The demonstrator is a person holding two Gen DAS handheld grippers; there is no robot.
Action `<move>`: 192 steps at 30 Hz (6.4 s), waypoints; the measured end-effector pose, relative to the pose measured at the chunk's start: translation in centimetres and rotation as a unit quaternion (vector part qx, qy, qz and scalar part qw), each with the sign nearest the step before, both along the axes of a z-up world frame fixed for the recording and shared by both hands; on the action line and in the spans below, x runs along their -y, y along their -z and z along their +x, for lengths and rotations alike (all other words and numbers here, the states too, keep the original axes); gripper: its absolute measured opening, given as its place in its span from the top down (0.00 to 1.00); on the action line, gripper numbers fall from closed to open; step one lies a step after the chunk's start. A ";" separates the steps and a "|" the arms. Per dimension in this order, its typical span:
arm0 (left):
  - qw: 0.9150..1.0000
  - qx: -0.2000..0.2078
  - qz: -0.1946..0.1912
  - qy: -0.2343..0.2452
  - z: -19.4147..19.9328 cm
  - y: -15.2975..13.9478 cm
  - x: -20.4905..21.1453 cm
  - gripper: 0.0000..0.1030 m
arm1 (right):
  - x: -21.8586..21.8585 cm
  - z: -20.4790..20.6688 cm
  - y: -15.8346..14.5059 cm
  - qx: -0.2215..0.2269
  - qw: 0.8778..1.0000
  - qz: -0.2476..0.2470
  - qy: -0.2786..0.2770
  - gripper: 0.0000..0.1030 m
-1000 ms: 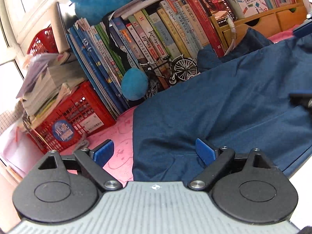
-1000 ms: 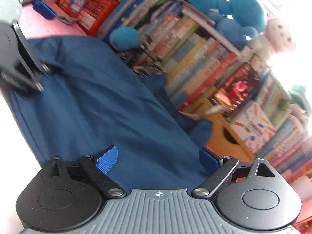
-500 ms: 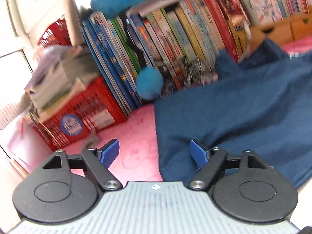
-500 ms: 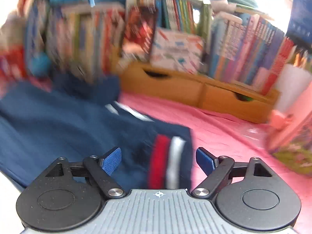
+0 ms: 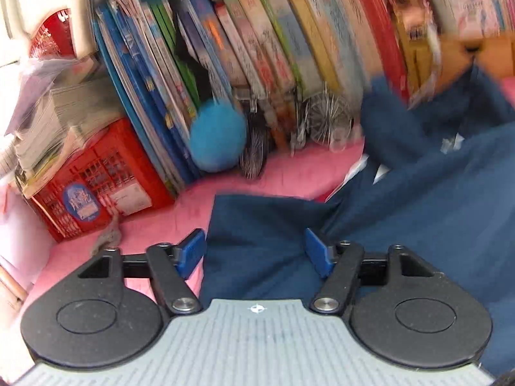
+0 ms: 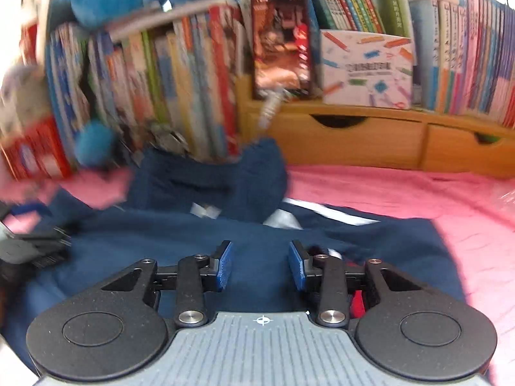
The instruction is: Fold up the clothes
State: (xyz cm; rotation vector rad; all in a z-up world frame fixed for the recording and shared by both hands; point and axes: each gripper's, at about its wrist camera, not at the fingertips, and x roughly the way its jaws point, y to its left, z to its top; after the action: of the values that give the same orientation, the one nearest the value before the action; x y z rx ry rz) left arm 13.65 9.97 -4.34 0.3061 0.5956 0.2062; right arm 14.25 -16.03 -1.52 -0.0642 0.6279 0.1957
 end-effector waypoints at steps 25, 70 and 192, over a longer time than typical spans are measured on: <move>0.991 -0.026 -0.131 -0.011 0.9 0.2 -3.8 0.13 | -5.9 -4.6 -1.5 -0.053 0.988 0.108 -0.098 0.04; 0.977 0.103 -0.124 0.141 -45.5 -2.6 3.5 0.00 | 3.5 -48.1 -0.9 0.137 0.975 -0.121 -0.129 0.00; 0.945 0.093 -0.195 0.244 -31.7 -7.6 -2.5 0.18 | -4.6 -31.1 0.1 0.082 0.946 -0.035 -0.312 0.65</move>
State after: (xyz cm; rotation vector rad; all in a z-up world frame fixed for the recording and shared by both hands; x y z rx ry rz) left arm -18.03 12.46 3.23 0.0409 0.3467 -0.3578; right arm -16.87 -11.41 -1.63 -0.3467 0.4314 0.7750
